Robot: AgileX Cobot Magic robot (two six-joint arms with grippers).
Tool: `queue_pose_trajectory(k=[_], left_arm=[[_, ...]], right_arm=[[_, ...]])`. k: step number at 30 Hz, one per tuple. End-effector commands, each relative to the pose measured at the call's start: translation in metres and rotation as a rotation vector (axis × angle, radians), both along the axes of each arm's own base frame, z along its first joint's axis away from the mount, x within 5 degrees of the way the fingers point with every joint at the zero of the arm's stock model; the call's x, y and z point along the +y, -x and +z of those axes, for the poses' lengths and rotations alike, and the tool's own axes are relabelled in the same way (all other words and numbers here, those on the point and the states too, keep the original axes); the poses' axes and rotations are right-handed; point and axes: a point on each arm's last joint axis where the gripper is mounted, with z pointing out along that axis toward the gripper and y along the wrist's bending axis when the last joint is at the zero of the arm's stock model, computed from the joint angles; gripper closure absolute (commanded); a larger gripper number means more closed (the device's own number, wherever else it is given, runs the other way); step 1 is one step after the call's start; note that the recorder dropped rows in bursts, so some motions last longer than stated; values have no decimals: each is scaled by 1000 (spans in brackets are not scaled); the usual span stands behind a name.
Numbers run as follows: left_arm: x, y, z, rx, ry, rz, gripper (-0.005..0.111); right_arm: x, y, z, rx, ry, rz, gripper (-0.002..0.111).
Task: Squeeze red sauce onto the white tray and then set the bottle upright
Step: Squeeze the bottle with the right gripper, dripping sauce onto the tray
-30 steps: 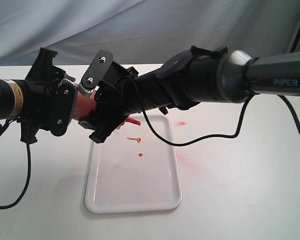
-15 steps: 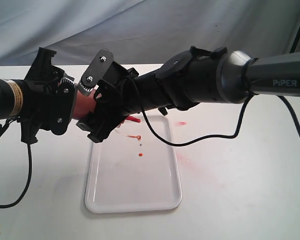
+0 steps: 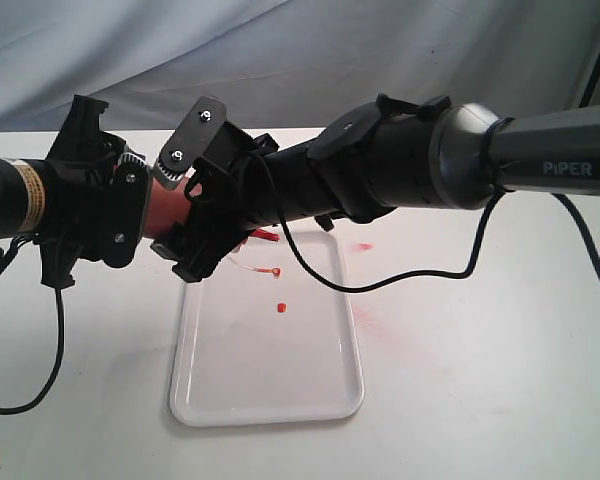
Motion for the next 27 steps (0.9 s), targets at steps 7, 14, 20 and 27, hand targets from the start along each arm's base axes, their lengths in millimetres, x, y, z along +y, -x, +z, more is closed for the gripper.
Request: queue_pose_trajectory(k=[7, 14, 20, 27], left_arm=[[-16, 2, 13, -48, 99, -87, 106], [-16, 2, 13, -48, 99, -87, 106], [-16, 2, 13, -48, 99, -87, 106], [-16, 2, 13, -48, 99, -87, 106]], right_arm=[[11, 11, 1, -4, -3, 56, 25], [12, 11, 2, 3, -8, 55, 24], [11, 11, 1, -6, -1, 58, 3], [11, 11, 1, -6, 0, 58, 3]])
